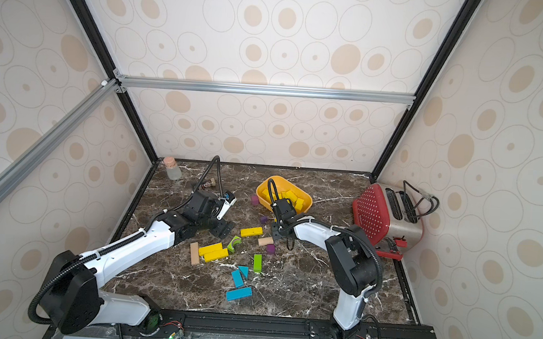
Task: Pick out the yellow building blocks
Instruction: Pick up the building block from the center of the board.
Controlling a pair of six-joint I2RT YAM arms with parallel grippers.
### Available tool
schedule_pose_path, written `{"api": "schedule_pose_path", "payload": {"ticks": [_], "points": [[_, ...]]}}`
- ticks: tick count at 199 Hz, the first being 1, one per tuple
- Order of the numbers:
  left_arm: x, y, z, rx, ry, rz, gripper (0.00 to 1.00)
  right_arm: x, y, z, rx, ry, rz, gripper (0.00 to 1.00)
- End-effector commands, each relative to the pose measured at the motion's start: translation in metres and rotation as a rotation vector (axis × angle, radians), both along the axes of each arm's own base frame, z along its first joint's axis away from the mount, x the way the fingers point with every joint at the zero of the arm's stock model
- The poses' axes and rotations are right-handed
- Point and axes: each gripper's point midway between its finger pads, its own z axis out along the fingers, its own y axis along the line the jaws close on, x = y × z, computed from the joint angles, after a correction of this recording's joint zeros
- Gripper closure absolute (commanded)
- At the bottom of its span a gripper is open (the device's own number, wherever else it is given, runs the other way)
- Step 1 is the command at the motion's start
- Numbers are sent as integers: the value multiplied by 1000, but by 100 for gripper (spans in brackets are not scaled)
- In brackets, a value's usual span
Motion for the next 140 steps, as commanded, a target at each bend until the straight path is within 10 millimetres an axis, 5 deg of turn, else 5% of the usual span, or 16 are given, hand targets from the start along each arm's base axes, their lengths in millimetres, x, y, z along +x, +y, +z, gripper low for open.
{"api": "schedule_pose_path", "payload": {"ticks": [1, 91, 140], "points": [[5, -1, 2, 16, -22, -12, 11, 2, 0, -9, -38, 22, -5, 44], [3, -12, 14, -34, -25, -49, 11, 8, 11, -20, -37, 77, 16, 60], [-2, -27, 15, -124, 28, -77, 9, 18, 12, -3, -68, 67, 12, 73]]}}
